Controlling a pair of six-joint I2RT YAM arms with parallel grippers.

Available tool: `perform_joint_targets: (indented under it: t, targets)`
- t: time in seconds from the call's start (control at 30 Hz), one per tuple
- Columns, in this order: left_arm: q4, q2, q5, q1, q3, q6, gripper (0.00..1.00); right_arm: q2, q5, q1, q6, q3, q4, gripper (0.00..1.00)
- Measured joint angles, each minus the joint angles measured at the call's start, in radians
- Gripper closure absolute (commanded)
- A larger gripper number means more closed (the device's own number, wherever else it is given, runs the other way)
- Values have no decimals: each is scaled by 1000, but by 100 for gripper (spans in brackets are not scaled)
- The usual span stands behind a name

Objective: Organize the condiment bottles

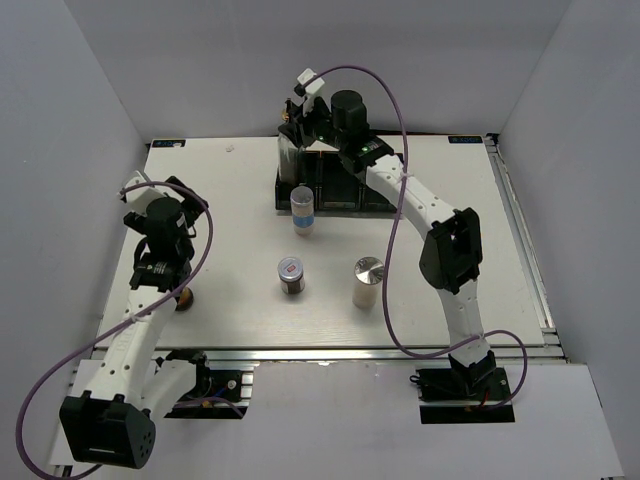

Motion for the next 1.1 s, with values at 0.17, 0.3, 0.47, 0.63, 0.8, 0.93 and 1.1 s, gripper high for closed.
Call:
perform_joint_targets:
  t: [0.17, 0.3, 0.47, 0.63, 0.8, 0.93, 1.1]
  targets:
    - [2, 21, 3, 0, 0, 8, 2, 11, -50, -17, -13, 0, 8, 100]
    - [8, 20, 4, 0, 0, 13, 2, 24, -86, -24, -25, 0, 7, 100]
    - [14, 20, 7, 0, 0, 20, 2, 26, -112, -26, -40, -17, 23, 100]
    - [20, 21, 8, 0, 0, 26, 2, 30, -128, -26, -51, -39, 43, 100]
    - [21, 29, 8, 0, 0, 27, 2, 31, -143, -25, -64, -92, 79, 100]
    - [21, 45, 10, 2, 0, 28, 2, 35, -148, -25, -70, -129, 88, 100]
    - [19, 55, 11, 2, 0, 31, 2, 47, -151, -26, -71, -157, 119, 67]
